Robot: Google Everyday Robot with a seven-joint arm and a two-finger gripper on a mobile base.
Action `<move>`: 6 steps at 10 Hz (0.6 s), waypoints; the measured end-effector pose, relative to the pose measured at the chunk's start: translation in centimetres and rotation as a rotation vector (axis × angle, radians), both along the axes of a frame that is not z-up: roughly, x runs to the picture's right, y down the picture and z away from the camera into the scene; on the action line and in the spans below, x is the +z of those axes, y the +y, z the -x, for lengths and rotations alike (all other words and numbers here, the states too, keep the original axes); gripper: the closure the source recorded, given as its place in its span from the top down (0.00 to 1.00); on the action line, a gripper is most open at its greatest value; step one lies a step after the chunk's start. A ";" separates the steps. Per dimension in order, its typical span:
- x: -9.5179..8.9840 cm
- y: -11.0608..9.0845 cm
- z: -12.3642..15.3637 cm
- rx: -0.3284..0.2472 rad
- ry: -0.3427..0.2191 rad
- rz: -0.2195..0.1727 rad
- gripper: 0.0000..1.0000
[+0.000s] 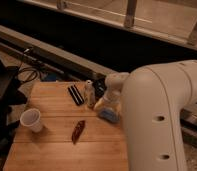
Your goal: Place the white sponge in the ceramic cup
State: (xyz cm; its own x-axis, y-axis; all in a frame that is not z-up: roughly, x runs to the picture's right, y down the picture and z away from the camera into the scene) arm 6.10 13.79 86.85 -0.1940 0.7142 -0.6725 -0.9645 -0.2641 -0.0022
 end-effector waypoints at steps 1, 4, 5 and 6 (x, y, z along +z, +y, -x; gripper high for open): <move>-0.2 -0.4 -0.6 -0.014 0.029 -0.022 0.80; -0.6 -1.2 -1.9 -0.031 0.082 -0.052 0.80; -0.2 -0.8 -2.3 -0.023 0.089 -0.037 0.80; 0.2 -0.3 -2.6 -0.016 0.090 -0.021 0.80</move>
State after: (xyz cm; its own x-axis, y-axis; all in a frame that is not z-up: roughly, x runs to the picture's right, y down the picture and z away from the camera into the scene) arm 8.68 13.54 87.05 -0.2416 0.7314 -0.6377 -0.9650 -0.2499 0.0791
